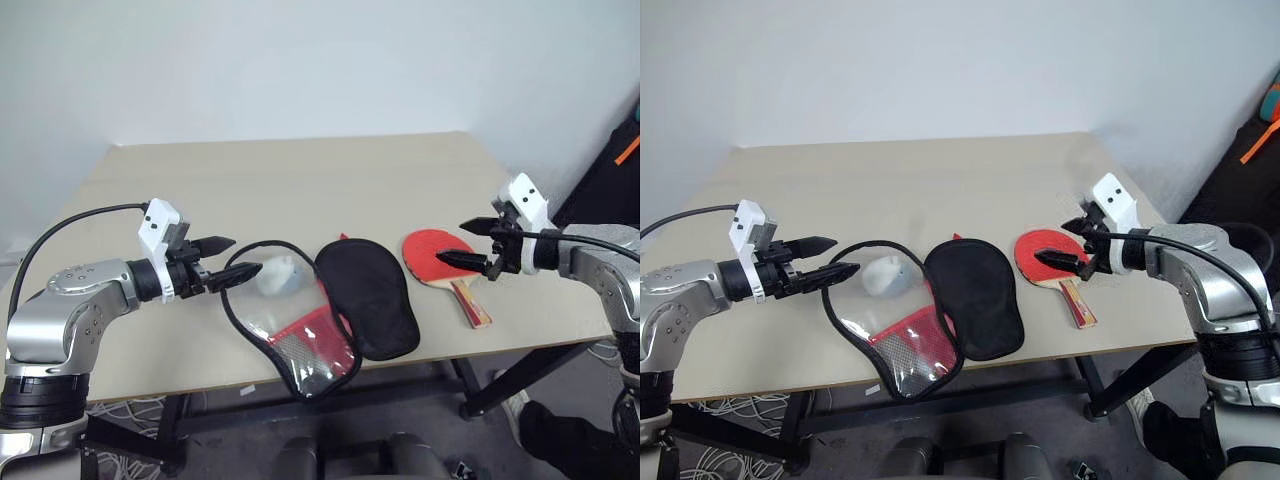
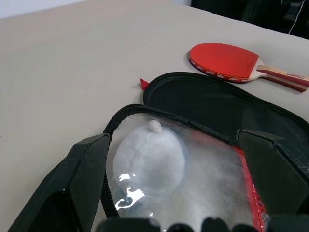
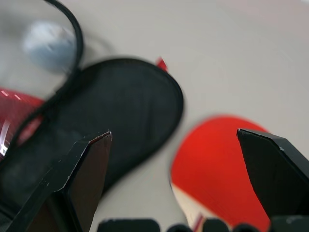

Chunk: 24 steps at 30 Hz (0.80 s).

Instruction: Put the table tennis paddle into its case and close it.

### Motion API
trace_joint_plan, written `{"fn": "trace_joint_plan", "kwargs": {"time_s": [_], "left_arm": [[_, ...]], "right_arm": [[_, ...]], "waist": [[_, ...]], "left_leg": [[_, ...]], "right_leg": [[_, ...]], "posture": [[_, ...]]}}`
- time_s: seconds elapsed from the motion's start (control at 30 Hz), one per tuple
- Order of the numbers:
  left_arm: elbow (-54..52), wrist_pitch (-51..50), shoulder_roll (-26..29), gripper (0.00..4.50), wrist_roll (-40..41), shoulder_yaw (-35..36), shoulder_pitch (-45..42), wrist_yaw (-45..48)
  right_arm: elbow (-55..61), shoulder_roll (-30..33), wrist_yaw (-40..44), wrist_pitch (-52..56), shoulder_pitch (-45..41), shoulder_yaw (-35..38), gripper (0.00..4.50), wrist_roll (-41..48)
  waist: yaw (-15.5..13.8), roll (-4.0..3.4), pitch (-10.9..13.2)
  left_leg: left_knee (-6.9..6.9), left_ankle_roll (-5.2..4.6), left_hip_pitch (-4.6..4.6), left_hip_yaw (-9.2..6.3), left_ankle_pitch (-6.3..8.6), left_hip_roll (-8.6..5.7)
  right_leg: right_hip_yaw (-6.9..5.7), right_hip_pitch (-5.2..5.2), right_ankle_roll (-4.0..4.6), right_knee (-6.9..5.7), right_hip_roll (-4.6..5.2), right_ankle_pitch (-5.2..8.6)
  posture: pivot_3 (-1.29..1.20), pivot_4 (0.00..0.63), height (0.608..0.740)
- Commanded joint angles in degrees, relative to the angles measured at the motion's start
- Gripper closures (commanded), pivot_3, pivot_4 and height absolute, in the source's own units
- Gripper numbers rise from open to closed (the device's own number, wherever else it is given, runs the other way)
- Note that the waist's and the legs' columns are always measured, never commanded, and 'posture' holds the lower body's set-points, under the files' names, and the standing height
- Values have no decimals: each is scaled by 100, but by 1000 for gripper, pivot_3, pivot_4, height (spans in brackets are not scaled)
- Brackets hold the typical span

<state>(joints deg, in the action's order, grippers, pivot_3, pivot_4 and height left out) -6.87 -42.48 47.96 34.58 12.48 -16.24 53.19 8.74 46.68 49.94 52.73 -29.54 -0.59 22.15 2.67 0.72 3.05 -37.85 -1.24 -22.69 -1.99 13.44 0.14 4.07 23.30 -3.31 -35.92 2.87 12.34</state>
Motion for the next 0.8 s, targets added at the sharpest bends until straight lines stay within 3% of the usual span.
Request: {"fn": "trace_joint_plan", "kwargs": {"time_s": [0.03, 0.33, 0.67, 0.8], "left_arm": [[-175, -9, 149, 17, 73, 88, -78, 116], [40, 12, 224, 17, -47, -42, -297, 227], [102, -49, 310, 17, -86, -66, -402, 348], [106, -86, 326, 0, -100, -79, -451, 358]], "right_arm": [[188, 132, -174, 201, 104, 44, 0, -57], [55, -300, -1238, 1171, 556, -160, 0, -363], [-387, -1001, -2146, 1183, 781, -14, 0, -624], [-665, -1223, -2374, 1113, 742, 107, 924, -655]], "waist": [[0, -1, 1], [0, 0, 0], [2, -1, 1], [1, 1, 0]], "left_leg": [[0, 0, 1, 0, 0, 0], [-1, 0, 0, 1, 0, 0], [1, 0, 1, 1, 0, 0], [-1, 0, 0, 0, 0, -1]], "right_leg": [[0, -1, 0, 0, 0, 0], [1, 0, 3, -1, 0, 2], [1, 1, -2, -2, -2, -1], [1, -1, -6, -2, -2, -3]], "posture": [[0, 0, 740], [0, 0, 740], [0, 0, 740], [0, 0, 740]]}}
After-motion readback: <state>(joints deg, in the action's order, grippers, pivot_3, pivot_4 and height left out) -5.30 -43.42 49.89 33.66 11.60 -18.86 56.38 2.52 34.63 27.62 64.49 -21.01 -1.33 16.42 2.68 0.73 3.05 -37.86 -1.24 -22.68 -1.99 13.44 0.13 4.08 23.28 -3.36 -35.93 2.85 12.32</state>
